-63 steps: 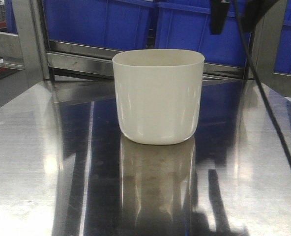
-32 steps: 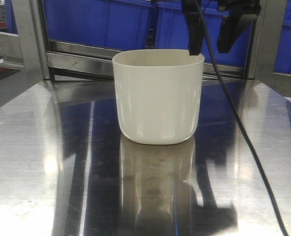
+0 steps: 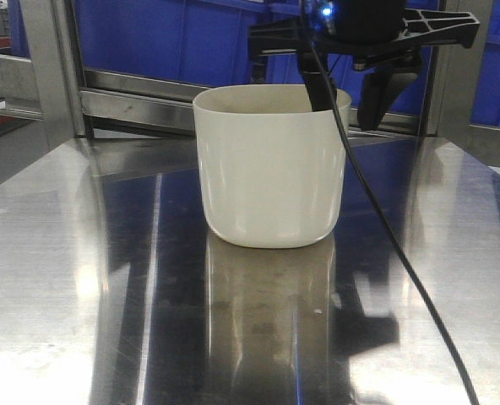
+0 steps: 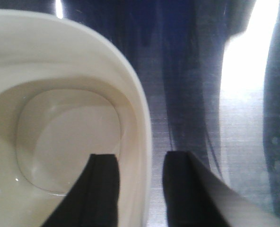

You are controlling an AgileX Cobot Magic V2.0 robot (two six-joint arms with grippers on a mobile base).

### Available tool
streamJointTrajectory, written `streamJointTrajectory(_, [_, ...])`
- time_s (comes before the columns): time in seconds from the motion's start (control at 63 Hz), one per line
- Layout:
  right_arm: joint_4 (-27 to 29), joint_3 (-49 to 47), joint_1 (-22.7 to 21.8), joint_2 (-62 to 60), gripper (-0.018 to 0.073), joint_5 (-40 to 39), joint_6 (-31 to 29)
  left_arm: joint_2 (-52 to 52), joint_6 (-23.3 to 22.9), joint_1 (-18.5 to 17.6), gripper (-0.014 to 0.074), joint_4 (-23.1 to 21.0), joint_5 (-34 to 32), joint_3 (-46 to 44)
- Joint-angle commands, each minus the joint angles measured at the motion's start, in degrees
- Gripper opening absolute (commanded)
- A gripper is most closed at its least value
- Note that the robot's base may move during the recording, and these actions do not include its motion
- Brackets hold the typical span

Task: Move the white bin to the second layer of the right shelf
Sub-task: 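Lower the right gripper over the white bin's rim, then close the right gripper on the bin rim and lift it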

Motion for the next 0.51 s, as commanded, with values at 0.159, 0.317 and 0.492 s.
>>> streamJointTrajectory(0.159, [1.3, -2.1, -0.9, -2.9, 0.0079, -1.3, 0.1, -1.1, -0.3, 0.0, 0.0085, -0.4, -4.7, 1.7])
streamJointTrajectory(0.317, [1.3, -2.1, -2.5, -4.2, 0.0053, -1.3, -1.4, -1.1, -0.3, 0.0, 0.0085, -0.4, -4.7, 1.7])
streamJointTrajectory(0.492, [1.3, -2.1, -5.5, -9.2, 0.0052, 0.6, -10.3, -1.1, -0.3, 0.0, 0.0085, -0.4, -4.7, 1.7])
